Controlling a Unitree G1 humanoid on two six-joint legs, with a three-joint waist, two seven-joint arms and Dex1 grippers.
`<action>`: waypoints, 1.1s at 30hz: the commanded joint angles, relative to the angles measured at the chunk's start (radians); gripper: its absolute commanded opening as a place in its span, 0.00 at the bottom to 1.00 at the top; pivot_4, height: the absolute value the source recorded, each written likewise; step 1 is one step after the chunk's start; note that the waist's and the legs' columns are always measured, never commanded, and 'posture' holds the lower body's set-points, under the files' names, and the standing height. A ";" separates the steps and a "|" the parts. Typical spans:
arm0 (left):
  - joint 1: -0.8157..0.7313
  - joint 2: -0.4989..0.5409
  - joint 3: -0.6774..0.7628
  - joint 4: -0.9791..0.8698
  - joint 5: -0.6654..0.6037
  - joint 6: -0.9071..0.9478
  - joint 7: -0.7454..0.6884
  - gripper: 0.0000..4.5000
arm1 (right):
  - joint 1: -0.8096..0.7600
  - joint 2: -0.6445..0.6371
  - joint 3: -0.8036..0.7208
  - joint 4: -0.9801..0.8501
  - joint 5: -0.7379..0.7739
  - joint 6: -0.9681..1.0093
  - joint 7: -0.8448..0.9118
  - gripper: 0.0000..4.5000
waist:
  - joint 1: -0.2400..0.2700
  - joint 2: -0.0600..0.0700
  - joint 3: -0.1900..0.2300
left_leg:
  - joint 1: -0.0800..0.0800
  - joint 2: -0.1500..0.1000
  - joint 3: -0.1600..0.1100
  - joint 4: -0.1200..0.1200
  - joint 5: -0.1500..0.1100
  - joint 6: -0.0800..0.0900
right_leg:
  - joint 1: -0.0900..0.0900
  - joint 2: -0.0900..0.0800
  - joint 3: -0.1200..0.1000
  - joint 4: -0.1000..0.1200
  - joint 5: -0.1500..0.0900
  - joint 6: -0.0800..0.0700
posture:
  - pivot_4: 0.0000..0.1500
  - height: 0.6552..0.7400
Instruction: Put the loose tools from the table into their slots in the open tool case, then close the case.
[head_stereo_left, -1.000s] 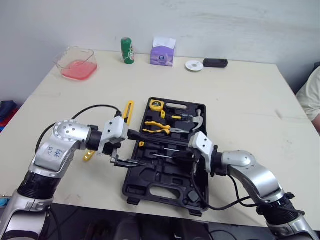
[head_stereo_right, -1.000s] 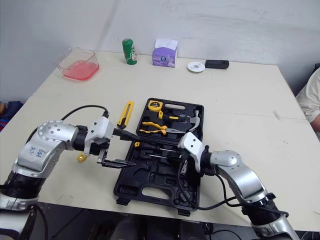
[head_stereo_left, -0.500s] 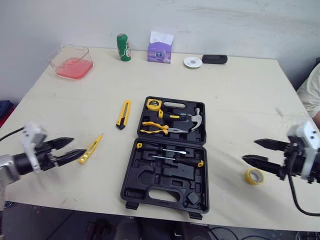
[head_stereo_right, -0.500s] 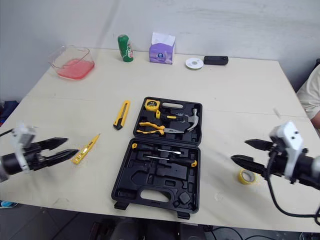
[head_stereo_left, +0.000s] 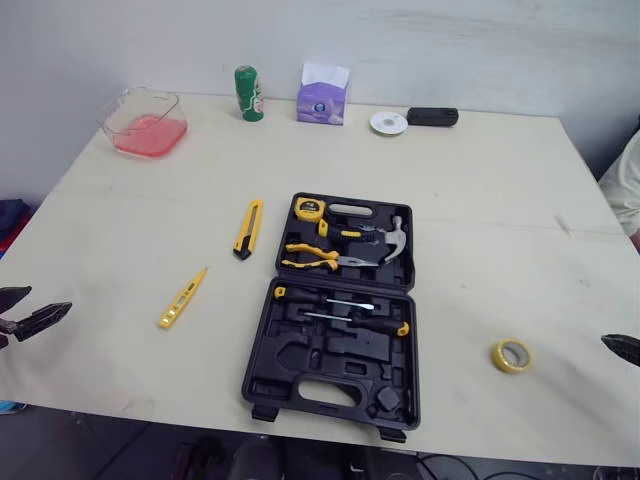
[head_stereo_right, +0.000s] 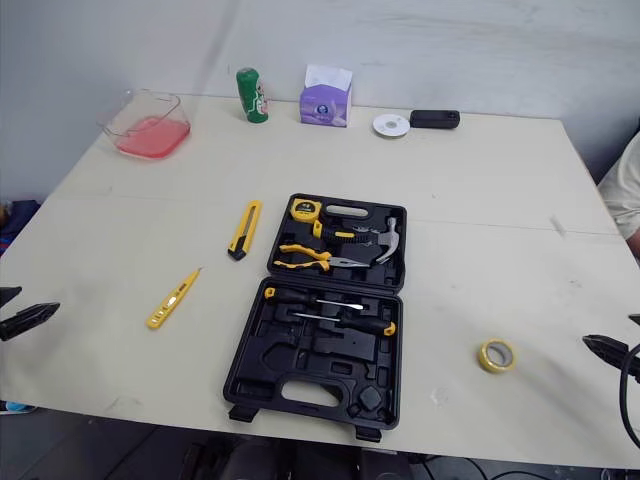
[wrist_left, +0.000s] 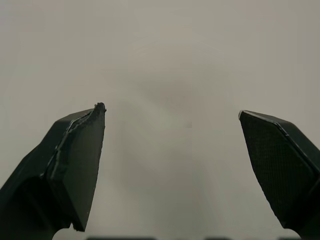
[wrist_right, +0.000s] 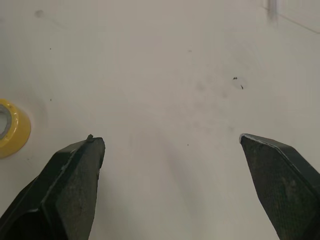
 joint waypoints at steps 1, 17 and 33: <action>0.029 -0.023 0.002 -0.150 -0.049 0.055 -0.021 1.00 | -0.043 0.008 0.004 -0.152 0.086 0.062 -0.003 1.00 | -0.006 0.001 0.000 | 0.001 0.000 0.000 -0.001 0.002 0.000 | 0.000 0.000 0.000 0.001 0.000 0.000 | 1.00 0.82; 0.147 -0.216 -0.171 -0.810 -0.049 0.380 0.282 1.00 | -0.476 0.016 0.395 -0.732 0.583 0.407 -0.174 1.00 | -0.019 0.000 0.002 | 0.002 -0.001 -0.002 0.000 0.009 0.003 | 0.002 0.002 0.000 0.005 0.000 0.001 | 1.00 0.82; 0.054 -0.271 -0.328 -0.665 0.034 0.322 0.335 0.32 | -0.912 0.167 0.794 -0.592 0.486 0.319 -0.068 1.00 | -0.004 -0.003 0.004 | 0.001 -0.001 -0.004 0.001 0.009 0.003 | 0.001 0.000 -0.002 0.007 -0.001 -0.001 | 1.00 0.82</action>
